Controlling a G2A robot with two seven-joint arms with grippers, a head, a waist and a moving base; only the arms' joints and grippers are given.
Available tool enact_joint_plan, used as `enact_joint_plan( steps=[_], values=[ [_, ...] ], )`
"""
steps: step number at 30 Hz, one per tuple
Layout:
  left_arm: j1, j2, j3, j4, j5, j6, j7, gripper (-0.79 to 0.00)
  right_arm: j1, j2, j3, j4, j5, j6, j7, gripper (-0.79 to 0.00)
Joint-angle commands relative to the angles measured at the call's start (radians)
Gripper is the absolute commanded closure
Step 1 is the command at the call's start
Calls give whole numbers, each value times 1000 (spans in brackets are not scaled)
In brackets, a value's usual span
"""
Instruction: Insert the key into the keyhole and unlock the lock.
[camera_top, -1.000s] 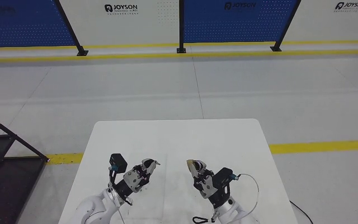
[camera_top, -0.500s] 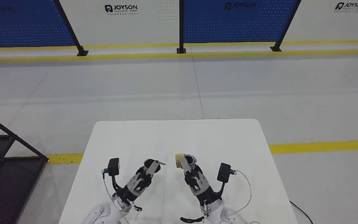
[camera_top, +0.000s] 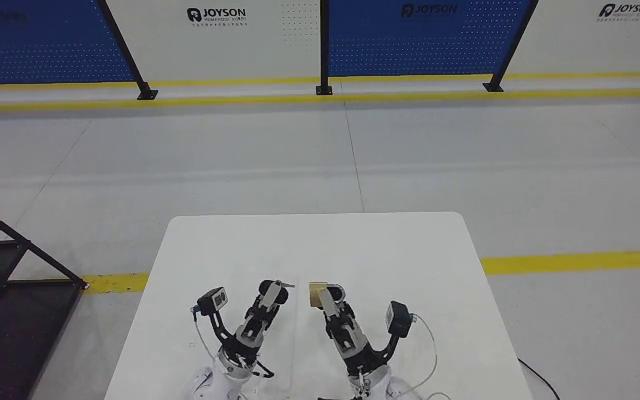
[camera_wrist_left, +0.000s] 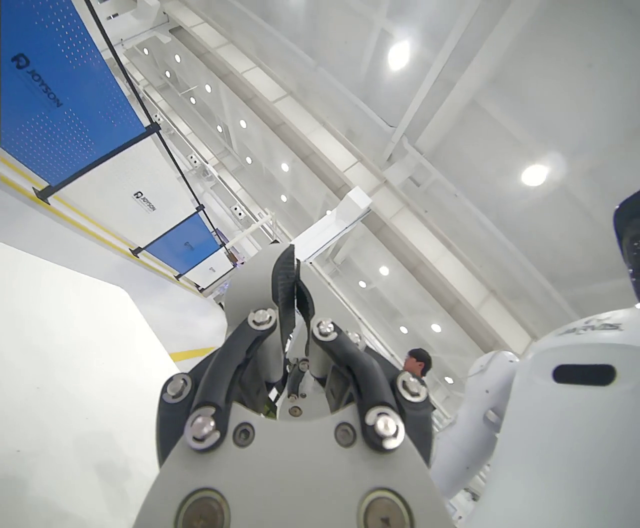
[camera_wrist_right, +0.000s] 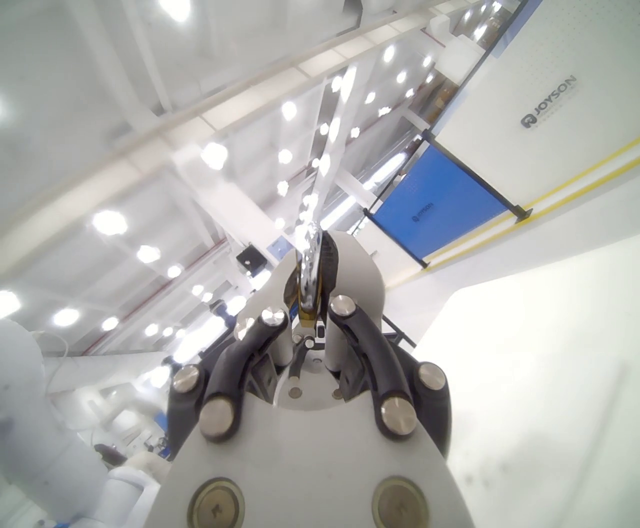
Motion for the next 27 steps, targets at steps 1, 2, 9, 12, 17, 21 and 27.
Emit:
enact_joint_plan(
  steps=[1,2,9,12,17,21,27],
  values=[
    [-4,3,13,-3,-59,0,-36,0,2,-2,-1,5,-12,-6,-13,0],
    [-5,4,13,-2,-69,0,-49,0,3,-3,-1,7,-15,-7,-16,0],
    [-11,7,29,-2,-155,0,-132,0,3,-3,-1,9,-21,-4,-18,0],
    [-7,7,28,-13,-180,0,-153,0,3,-3,-1,9,-21,-4,-18,0],
    [5,6,22,-22,-196,0,-182,0,3,-3,-1,9,-21,-4,-18,0],
    [5,1,24,-17,-189,0,-190,0,3,-3,-1,9,-21,-4,-18,0],
    [8,-6,32,-30,-197,0,-209,0,3,-3,-1,9,-21,-4,-18,0]
  ],
)
